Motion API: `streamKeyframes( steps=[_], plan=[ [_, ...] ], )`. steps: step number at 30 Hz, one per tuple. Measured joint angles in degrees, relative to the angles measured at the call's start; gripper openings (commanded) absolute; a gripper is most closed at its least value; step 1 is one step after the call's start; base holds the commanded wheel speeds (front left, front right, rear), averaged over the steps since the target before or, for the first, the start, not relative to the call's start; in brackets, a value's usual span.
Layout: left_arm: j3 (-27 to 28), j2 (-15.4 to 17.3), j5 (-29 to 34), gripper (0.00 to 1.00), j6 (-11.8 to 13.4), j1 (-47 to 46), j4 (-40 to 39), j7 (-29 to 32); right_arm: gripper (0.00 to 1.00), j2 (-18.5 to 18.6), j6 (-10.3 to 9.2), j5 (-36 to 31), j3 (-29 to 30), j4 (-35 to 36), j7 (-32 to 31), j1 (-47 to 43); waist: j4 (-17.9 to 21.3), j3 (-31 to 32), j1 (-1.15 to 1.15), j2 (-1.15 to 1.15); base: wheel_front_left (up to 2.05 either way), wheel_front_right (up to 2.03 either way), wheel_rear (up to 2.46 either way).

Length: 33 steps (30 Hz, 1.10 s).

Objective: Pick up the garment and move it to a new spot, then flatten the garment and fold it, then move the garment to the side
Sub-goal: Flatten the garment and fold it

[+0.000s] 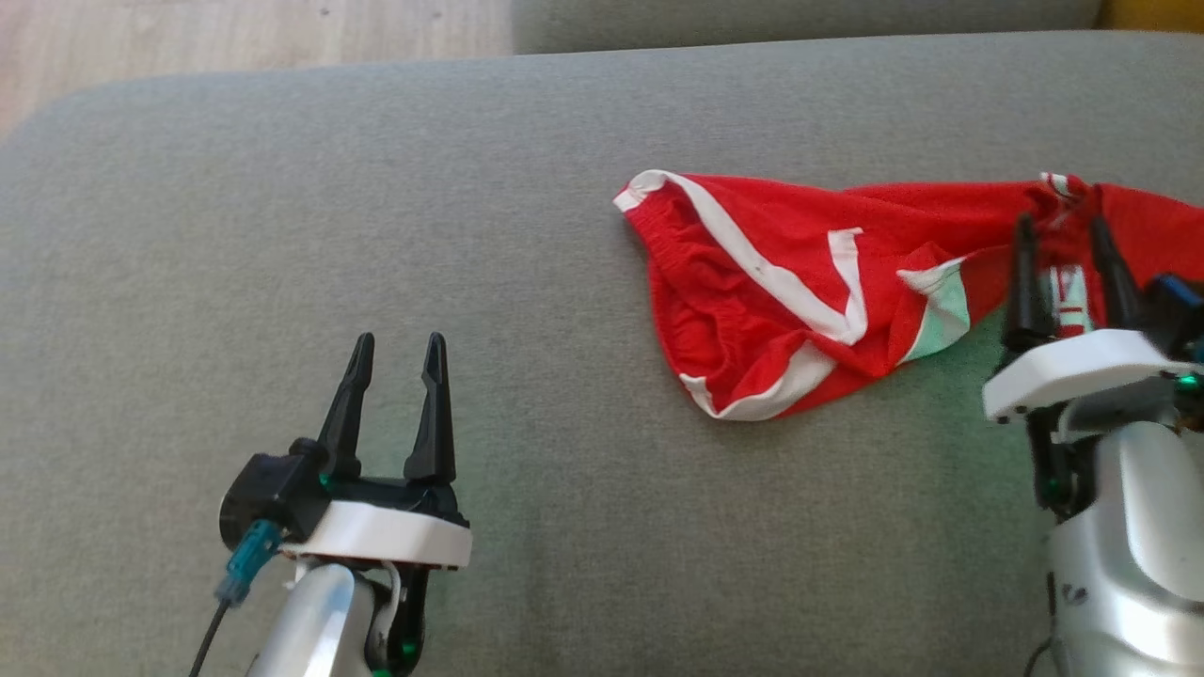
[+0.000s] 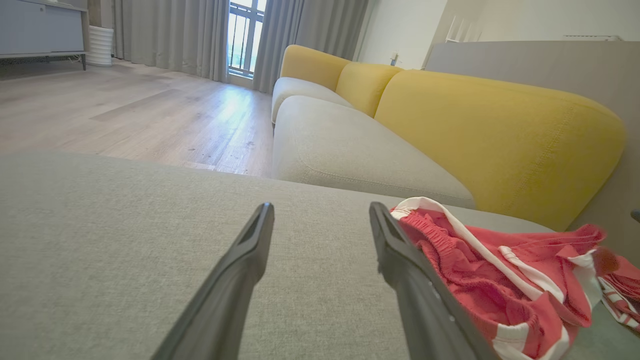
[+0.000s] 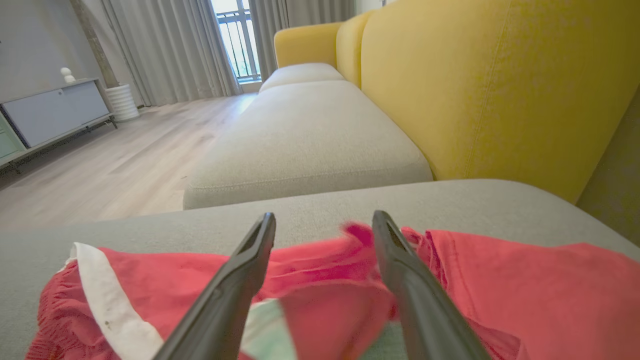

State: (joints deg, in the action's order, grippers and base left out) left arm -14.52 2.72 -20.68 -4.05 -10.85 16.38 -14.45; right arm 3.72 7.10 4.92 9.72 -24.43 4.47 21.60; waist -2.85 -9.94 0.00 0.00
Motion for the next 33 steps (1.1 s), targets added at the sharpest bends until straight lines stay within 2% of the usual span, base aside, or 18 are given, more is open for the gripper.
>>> streamKeyframes(
  steps=[3, 9, 14, 23, 29, 33],
  plan=[
    [0.1, 0.0, 0.0, 1.00, 0.0, 0.0, 0.0, 0.0, 1.00, -0.2, 0.00, 0.2, -2.8, 2.6, 1.8, -0.7, 1.0, 0.0, 0.00, 0.00, 0.00, 0.00, 0.00],
    [0.5, 0.0, 0.0, 1.00, 0.0, -0.3, 0.0, 0.0, 1.00, -0.5, 0.00, 5.7, -14.0, 10.3, 4.7, -6.6, 1.9, 0.7, 0.00, 0.00, 0.00, 0.00, 0.00],
    [0.7, 0.0, 0.0, 1.00, 0.0, -0.3, -0.1, 0.0, 1.00, -0.6, 0.00, 6.6, -18.5, 13.8, 5.1, -10.8, 2.2, 1.1, 0.00, 0.00, 0.00, 0.00, 0.00],
    [0.2, 0.0, 0.1, 1.00, -0.1, -0.3, 0.0, 0.0, 1.00, -0.6, 0.00, 4.0, -18.9, 13.8, 3.3, -12.5, 1.0, 0.8, 0.00, 0.00, 0.00, 0.00, 0.00],
    [-0.2, 0.0, 0.0, 1.00, -0.1, -0.3, 0.1, 0.0, 1.00, -0.6, 0.00, 2.8, -20.0, 10.2, -1.9, -10.9, -0.7, 0.2, 0.00, 0.00, 0.00, 0.00, 0.00],
    [-0.7, 0.0, 0.0, 1.00, -0.1, -0.5, 0.2, 0.0, 1.00, -0.6, 0.00, 3.9, -23.6, 6.7, -5.8, -8.5, -2.0, -0.4, 0.00, 0.00, 0.00, 0.00, 0.00]
  ],
)
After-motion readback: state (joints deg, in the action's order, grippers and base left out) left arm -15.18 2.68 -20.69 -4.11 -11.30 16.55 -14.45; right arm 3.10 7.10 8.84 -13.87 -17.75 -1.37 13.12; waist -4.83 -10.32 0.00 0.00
